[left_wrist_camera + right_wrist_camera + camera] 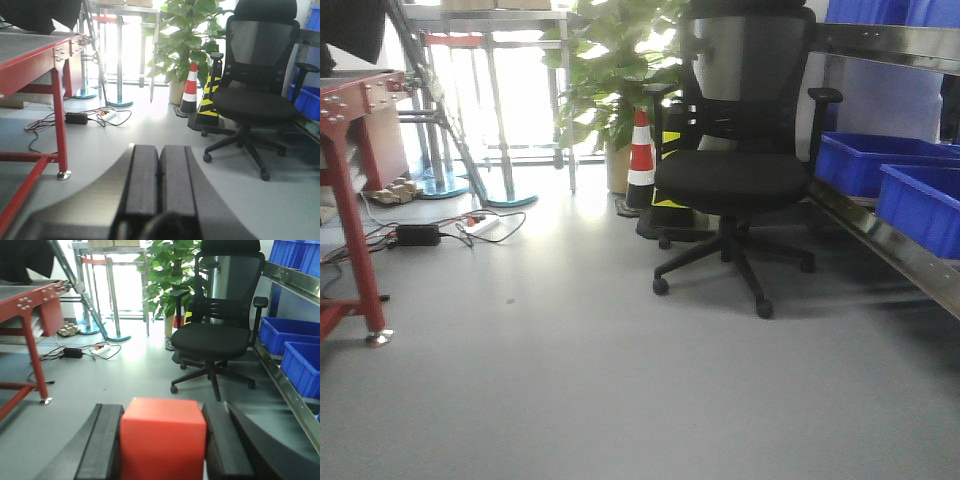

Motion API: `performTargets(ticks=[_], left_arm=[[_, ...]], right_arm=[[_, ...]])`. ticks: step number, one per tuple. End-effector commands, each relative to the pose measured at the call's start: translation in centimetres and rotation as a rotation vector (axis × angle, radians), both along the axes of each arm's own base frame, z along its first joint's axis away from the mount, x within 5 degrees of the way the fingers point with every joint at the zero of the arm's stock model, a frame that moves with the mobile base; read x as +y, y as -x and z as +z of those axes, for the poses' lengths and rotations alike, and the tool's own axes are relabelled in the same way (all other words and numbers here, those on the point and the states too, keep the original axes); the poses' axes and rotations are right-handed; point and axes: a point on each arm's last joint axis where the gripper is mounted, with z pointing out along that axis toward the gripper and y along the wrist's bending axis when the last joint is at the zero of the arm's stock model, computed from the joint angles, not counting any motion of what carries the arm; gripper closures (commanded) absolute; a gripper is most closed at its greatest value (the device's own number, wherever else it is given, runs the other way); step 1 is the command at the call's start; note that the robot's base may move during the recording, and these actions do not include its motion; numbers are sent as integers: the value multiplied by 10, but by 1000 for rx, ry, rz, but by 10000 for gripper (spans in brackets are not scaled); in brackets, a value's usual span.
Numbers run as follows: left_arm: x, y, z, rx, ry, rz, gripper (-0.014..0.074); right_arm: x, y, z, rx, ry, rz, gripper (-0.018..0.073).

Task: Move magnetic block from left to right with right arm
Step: 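Turn and drive the base to the other carpeted table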

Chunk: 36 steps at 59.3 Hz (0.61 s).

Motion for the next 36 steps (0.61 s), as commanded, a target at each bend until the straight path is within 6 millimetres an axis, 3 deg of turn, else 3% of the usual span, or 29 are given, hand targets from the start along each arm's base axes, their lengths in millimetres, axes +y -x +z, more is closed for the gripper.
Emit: performTargets(ticks=[1, 36], left_arm=[[0, 2, 6, -94, 8, -4, 713], [0, 1, 5, -90, 8, -4, 713]], right_arm=[[0, 1, 16, -104, 2, -4, 345], [0, 1, 16, -102, 2, -4, 345]])
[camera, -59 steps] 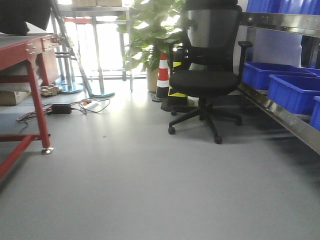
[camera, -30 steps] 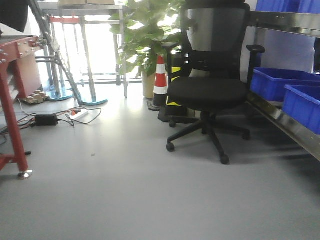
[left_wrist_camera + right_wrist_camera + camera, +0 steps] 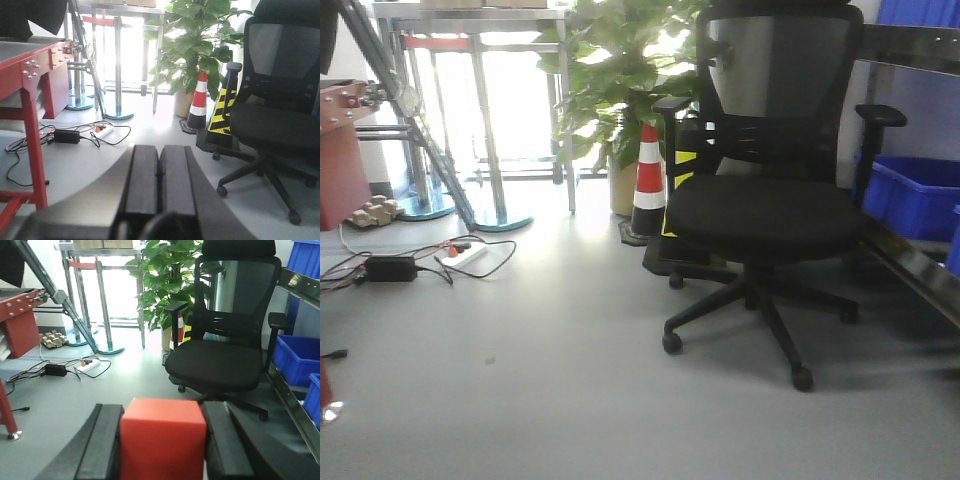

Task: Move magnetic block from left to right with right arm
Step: 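Turn and drive the base to the other carpeted table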

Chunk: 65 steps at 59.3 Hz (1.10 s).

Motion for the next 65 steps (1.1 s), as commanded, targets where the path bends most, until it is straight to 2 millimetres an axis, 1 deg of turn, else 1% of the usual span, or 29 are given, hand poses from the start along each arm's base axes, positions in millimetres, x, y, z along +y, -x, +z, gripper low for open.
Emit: performTargets(ticks=[1, 65], left_arm=[[0, 1, 5, -90, 8, -4, 713], [0, 1, 5, -90, 8, -6, 713]], right_arm=[[0, 1, 16, -102, 2, -4, 345], [0, 1, 16, -101, 2, -4, 345]])
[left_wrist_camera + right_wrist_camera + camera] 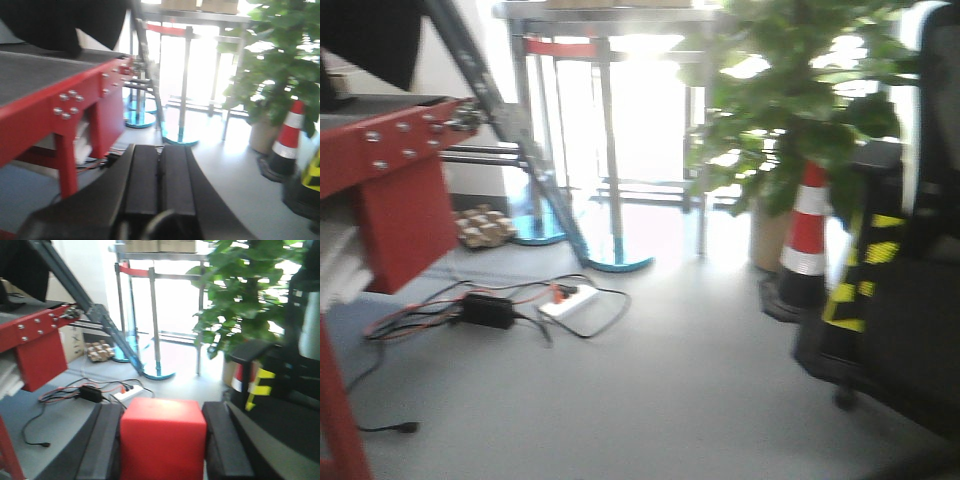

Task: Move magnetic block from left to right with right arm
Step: 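Turn and drive the base to the other carpeted table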

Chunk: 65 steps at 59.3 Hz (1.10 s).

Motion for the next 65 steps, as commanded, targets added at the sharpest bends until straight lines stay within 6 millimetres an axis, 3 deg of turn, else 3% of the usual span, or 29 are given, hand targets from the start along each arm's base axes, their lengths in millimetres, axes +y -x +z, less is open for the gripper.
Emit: performTargets(ticks=[1, 65], left_arm=[[0, 1, 5, -90, 8, -6, 712], [0, 1, 5, -90, 8, -6, 713]], right_arm=[[0, 1, 16, -101, 2, -3, 345], [0, 1, 16, -101, 2, -3, 345]])
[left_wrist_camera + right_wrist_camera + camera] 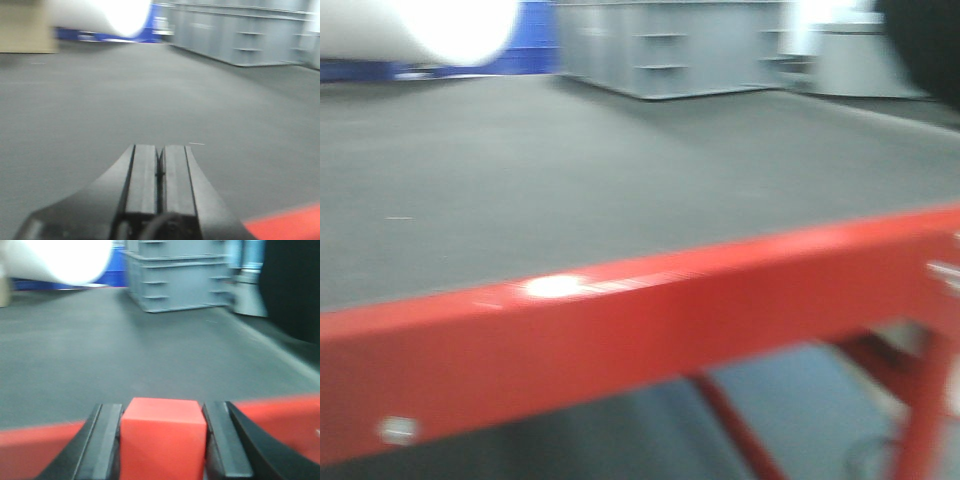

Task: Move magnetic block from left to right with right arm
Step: 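Turn and drive the base to the other carpeted table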

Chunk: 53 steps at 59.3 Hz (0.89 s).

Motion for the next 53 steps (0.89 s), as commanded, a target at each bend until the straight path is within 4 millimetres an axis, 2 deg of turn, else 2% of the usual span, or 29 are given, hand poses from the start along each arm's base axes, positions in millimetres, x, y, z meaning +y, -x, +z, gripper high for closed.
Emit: performTargets(ticks=[1, 53], left_arm=[[0, 1, 5, -90, 8, -6, 713], [0, 1, 5, -90, 8, -6, 713]], right_arm=[[0, 1, 16, -101, 1, -2, 345], [0, 1, 16, -101, 1, -2, 345]])
